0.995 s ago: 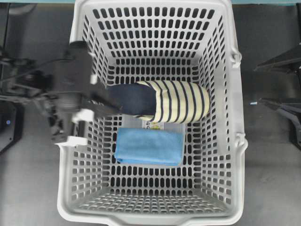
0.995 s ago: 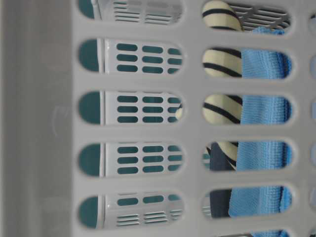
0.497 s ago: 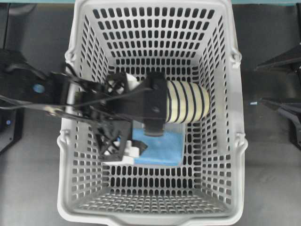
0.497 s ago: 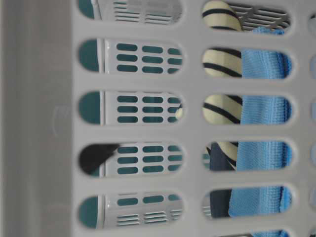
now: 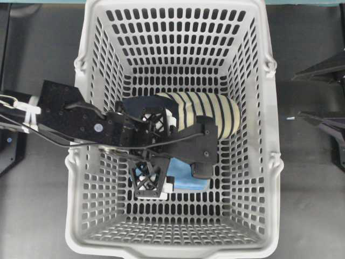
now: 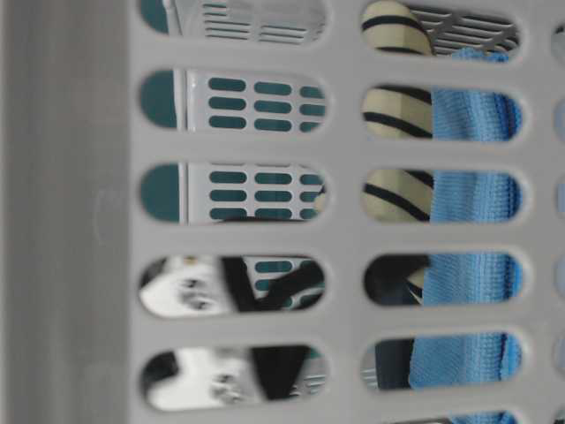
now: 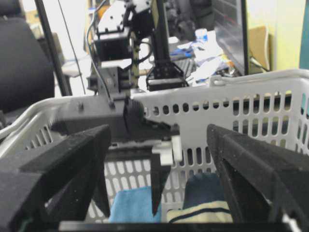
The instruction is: Pick up the blue cloth from the shopping basket with the left arm.
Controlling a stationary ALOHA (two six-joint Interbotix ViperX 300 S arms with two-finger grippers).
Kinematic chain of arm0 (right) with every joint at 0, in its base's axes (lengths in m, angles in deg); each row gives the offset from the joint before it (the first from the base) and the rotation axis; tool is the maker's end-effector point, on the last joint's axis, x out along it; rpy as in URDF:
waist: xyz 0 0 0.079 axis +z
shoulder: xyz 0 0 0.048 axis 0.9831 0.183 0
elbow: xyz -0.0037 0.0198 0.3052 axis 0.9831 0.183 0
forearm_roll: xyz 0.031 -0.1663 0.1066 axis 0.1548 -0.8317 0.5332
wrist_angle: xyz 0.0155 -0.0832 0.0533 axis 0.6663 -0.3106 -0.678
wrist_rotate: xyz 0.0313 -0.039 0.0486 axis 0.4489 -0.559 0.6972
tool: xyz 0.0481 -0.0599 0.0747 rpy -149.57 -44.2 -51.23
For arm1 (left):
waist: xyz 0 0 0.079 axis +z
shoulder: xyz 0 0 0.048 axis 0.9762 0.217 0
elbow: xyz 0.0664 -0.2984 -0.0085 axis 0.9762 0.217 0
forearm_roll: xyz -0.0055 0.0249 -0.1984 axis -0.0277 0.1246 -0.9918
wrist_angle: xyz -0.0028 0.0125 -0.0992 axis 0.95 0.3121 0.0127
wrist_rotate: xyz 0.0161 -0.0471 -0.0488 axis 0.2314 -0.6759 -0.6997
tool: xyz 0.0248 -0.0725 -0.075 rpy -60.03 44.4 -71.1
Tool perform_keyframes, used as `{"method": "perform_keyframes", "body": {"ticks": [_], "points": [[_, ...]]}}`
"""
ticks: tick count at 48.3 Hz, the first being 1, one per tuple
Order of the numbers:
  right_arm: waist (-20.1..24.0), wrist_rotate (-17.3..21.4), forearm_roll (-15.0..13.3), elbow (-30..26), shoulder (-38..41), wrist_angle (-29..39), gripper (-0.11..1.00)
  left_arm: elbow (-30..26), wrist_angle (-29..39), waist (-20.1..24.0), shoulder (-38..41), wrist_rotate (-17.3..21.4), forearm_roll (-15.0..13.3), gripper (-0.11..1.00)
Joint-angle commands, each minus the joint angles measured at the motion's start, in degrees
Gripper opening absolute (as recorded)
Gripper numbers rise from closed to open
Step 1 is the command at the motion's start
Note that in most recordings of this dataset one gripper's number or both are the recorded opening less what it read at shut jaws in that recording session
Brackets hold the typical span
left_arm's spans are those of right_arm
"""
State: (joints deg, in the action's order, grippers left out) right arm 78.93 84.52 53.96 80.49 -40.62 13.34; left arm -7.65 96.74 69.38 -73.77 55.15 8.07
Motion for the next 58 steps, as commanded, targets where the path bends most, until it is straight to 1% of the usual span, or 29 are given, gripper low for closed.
{"method": "perform_keyframes", "body": {"ticks": [1, 13, 19, 23, 27, 31, 36, 38, 39, 48, 53, 58], "points": [[0.0, 0.0, 0.3, -1.5, 0.3, -0.3, 0.78, 0.7, -0.7, -0.2, 0.8, -0.1, 0.3, 0.87], [0.0, -0.2, 0.2, -1.4, 0.3, 0.0, 0.78, 3.7, -3.5, -0.1, 3.3, -0.8, 0.3, 0.87], [0.0, -0.2, 0.3, -1.3, 0.3, 0.1, 0.78, 4.1, -3.8, -0.1, 3.4, -0.8, 0.3, 0.86], [0.0, -0.2, 0.2, -1.3, 0.3, 0.1, 0.78, 4.2, -3.8, -0.2, 3.4, -0.1, 0.3, 0.84], [0.0, -0.2, 0.2, -1.3, 0.2, 0.1, 0.78, 4.2, -3.6, -0.2, 3.3, 0.1, 0.3, 0.75], [0.0, -0.2, 0.2, -1.2, 0.3, 0.1, 0.77, 4.2, -3.6, -0.2, 3.3, 0.2, 0.3, 0.56], [0.0, -0.2, 0.3, -1.1, 0.3, 0.1, 0.77, 4.0, -3.3, -0.2, 3.1, 0.2, 0.3, 0.29], [0.0, -0.2, 0.3, -1.1, 0.3, 0.1, 0.77, 3.8, -3.1, -0.2, 2.7, 0.1, 0.3, 0.2], [0.0, -0.2, 0.2, -1.1, 0.3, 0.1, 0.77, 3.6, -3.0, -0.2, 2.5, 0.1, 0.3, 0.17], [0.0, -0.2, 0.2, -1.0, 0.3, 0.1, 0.76, 0.9, -1.0, -0.1, -0.5, 0.2, 0.3, 0.17], [0.0, -0.2, 0.3, -0.9, 0.3, 0.1, 0.76, -3.6, 2.5, -0.1, -2.7, 0.2, 0.3, 0.17], [0.0, -0.2, 0.3, -0.7, 0.2, 0.1, 0.76, -8.9, 8.1, -0.1, -4.6, 0.2, 0.3, 0.17]]}}
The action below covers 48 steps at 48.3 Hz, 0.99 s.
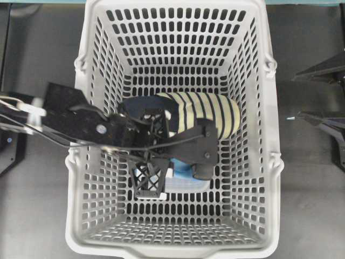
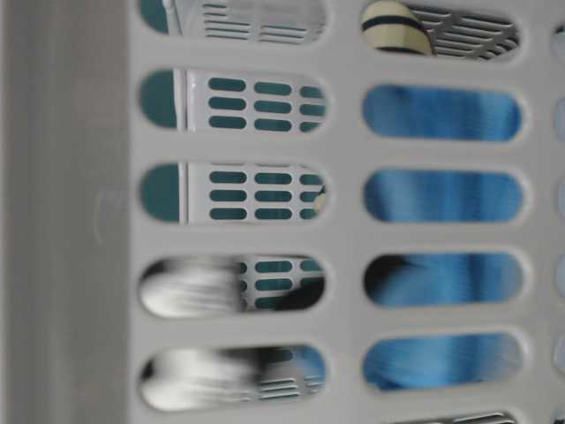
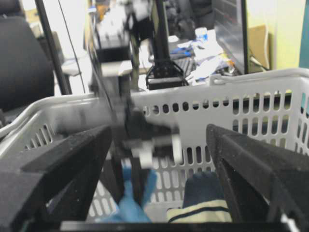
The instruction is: Pick up the blue cloth from the shopping basket with the left arm.
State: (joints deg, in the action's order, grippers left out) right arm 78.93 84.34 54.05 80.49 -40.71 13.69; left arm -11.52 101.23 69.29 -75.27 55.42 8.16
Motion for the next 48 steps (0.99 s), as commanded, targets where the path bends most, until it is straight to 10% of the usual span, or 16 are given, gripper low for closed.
{"method": "perform_keyframes", "body": {"ticks": [1, 21, 48], "points": [[0.0, 0.0, 0.1, -0.7, 0.3, -0.3, 0.76, -6.3, 5.1, 0.0, -3.5, -0.1, 0.1, 0.17], [0.0, 0.0, 0.2, -0.3, 0.3, -0.6, 0.76, -30.6, 25.2, 1.3, -3.8, -0.2, 0.1, 0.17], [0.0, 0.0, 0.1, -0.2, -0.1, -0.4, 0.76, -34.2, 28.4, 1.7, -1.2, -0.3, 0.2, 0.17]]}}
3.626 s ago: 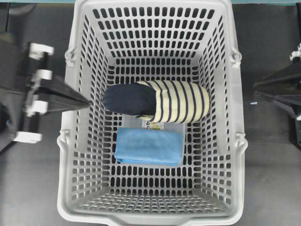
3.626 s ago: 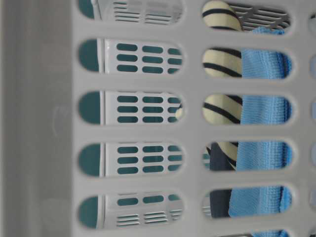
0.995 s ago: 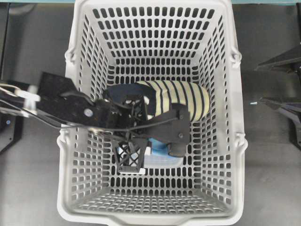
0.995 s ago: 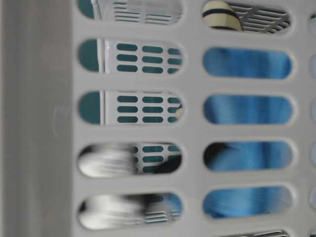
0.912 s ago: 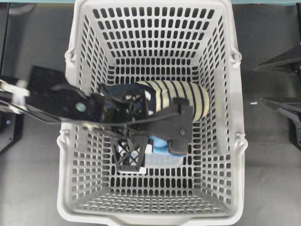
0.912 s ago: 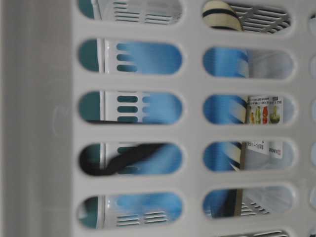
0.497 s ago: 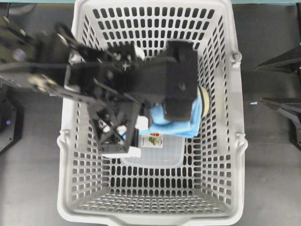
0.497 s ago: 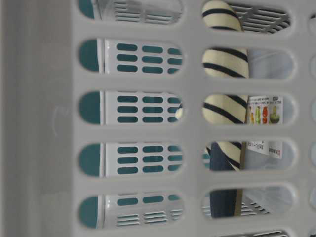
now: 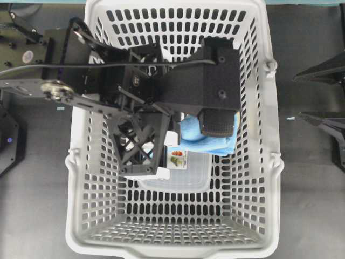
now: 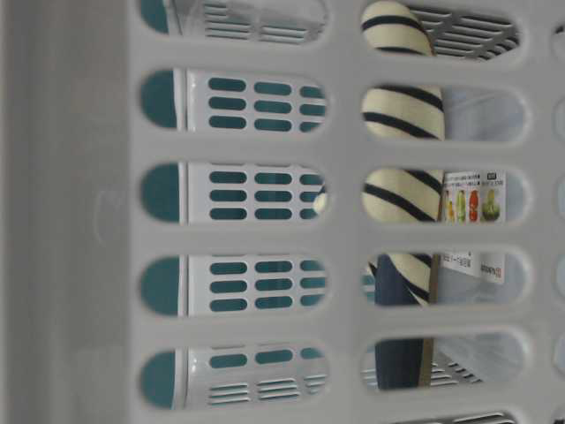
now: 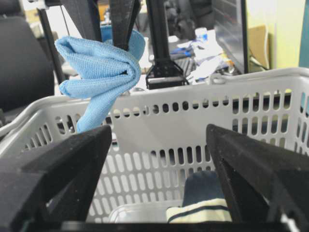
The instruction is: Pick up the blue cloth from the shopping basket with the left arm.
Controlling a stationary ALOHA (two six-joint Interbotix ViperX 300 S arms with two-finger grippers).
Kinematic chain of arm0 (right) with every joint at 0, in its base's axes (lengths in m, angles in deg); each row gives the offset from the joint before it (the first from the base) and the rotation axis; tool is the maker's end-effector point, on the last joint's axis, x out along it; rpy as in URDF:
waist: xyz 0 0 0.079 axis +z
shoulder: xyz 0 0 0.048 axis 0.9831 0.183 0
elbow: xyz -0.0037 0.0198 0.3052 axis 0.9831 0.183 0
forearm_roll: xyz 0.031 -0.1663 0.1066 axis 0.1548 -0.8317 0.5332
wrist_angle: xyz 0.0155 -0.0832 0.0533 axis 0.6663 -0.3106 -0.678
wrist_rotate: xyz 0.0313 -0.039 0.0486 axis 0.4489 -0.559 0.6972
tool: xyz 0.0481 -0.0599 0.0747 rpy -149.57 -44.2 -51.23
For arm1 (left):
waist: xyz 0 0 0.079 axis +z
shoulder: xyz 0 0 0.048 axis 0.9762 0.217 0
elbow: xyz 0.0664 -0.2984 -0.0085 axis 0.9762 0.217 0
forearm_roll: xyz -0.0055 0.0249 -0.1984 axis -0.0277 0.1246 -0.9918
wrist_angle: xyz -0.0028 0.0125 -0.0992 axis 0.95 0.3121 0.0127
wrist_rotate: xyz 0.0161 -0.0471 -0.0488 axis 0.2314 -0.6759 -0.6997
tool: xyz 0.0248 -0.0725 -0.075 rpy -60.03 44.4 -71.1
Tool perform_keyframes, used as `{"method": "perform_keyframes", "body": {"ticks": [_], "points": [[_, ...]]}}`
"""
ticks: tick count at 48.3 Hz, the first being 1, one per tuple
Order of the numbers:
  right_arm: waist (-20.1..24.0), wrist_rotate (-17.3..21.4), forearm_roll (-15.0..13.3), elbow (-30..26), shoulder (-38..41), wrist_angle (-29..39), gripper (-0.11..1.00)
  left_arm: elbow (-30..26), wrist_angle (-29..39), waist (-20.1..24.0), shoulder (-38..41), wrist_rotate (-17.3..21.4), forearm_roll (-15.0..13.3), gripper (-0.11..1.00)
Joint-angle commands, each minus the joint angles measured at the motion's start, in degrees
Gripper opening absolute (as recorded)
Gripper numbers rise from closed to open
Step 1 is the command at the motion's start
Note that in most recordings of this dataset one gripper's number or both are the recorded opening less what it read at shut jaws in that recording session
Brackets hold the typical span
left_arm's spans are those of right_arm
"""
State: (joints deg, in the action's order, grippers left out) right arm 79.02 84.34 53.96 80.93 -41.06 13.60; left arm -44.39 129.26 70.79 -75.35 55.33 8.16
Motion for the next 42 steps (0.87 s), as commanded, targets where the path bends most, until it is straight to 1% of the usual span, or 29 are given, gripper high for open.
{"method": "perform_keyframes", "body": {"ticks": [1, 42], "points": [[-0.1, -0.1, 0.2, -0.6, 0.3, -0.3, 0.76, -1.3, 0.5, 0.2, -1.1, -0.2, 0.2, 0.17], [-0.1, -0.2, 0.2, -0.4, -0.2, -0.2, 0.76, -1.6, 1.6, 0.3, -1.1, -0.3, 0.2, 0.17]]}}
